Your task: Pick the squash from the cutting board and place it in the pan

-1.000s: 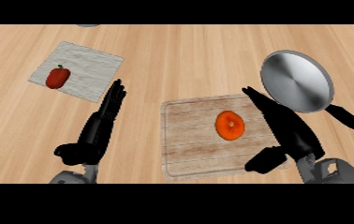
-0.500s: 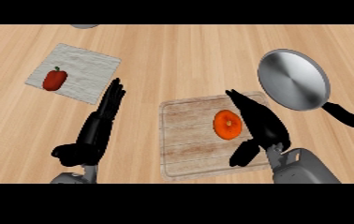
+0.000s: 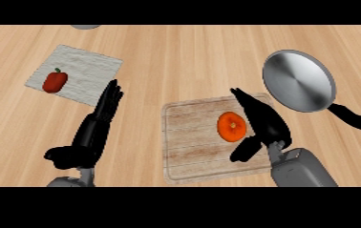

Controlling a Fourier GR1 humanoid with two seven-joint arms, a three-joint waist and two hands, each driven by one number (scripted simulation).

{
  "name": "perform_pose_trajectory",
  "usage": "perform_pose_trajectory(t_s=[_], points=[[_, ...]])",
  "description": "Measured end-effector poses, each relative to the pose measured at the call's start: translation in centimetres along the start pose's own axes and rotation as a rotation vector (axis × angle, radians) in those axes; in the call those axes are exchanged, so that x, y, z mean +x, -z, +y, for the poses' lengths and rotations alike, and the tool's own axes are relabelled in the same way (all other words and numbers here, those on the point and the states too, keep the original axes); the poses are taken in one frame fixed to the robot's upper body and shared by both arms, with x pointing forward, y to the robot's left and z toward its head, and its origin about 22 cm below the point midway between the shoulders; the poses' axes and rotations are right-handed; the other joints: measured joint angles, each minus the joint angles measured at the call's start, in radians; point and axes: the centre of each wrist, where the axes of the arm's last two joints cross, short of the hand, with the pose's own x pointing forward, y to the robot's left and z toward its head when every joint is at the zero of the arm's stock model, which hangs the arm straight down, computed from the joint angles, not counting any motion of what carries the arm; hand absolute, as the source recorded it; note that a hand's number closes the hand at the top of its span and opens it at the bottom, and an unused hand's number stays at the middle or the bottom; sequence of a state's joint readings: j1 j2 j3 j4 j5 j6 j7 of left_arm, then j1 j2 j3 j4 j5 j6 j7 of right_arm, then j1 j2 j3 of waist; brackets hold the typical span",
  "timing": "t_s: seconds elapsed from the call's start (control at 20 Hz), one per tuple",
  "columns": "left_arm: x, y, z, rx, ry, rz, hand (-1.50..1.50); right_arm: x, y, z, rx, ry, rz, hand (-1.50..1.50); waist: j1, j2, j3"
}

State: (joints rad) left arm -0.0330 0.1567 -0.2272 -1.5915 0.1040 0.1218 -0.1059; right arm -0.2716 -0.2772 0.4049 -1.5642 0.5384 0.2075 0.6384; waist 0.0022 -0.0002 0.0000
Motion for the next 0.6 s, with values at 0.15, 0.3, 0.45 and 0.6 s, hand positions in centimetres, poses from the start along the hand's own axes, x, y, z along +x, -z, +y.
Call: perform_pose_trajectory(t_s=[0.15, 0.3, 0.45, 0.6], points=[[-0.4, 0.1, -0.6, 0.000, -0.002, 0.002, 0.00, -0.3, 0.5, 0.5, -0.003, 0.010, -0.003, -1.50, 0.000, 0.000, 0.000], [-0.4, 0.5, -0.2, 0.001, -0.007, 0.001, 0.00, -0.5, 1.6, 1.0, 0.010, 0.006, 0.013, -1.50, 0.000, 0.000, 0.000], [-0.6, 0.6, -0.1, -0.001, -0.003, 0.007, 0.00, -1.5, 2.6, 2.3, 0.029, 0.001, 0.035, -1.50, 0.001, 0.001, 0.000], [-0.5, 0.3, 0.2, 0.000, 0.000, 0.001, 0.00, -2.0, 3.6, 2.7, 0.058, -0.023, 0.042, 1.50, 0.001, -0.002, -0.003]])
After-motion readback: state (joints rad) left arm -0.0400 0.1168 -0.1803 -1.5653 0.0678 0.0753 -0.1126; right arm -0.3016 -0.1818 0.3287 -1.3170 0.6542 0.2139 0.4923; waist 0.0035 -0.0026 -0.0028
